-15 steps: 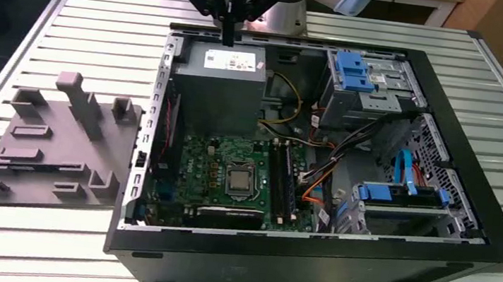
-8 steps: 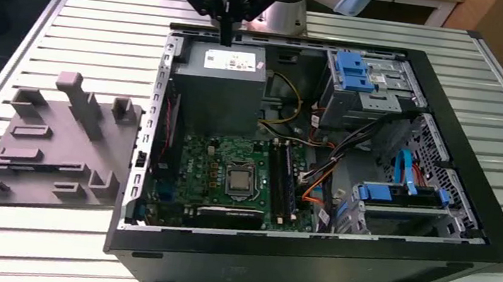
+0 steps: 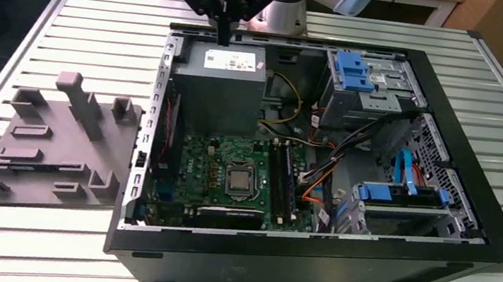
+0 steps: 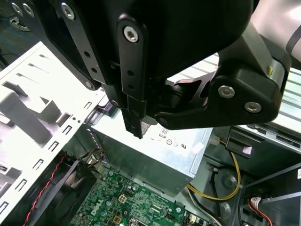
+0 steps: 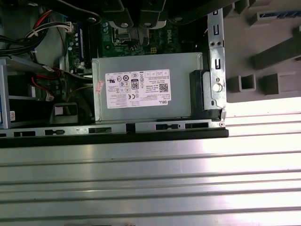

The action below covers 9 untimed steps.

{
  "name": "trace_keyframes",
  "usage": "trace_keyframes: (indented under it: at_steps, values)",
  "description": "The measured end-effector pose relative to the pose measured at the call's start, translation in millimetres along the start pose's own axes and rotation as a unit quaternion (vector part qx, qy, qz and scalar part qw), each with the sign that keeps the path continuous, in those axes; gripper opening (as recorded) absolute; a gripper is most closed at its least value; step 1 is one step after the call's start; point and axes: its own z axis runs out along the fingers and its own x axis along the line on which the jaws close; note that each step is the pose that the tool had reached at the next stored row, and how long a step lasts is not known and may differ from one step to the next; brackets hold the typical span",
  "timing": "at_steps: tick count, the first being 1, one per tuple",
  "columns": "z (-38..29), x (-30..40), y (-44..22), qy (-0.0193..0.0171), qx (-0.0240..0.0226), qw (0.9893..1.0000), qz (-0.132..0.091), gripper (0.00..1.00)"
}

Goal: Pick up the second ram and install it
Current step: 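Reach for the second ram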

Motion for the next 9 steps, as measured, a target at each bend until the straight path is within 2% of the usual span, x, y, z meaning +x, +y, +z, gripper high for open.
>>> trace_keyframes:
  at_steps: [9]
  values:
    - [-0.1,4.3,-0.3,-0.0005,0.0,1.0,0.0,0.11]
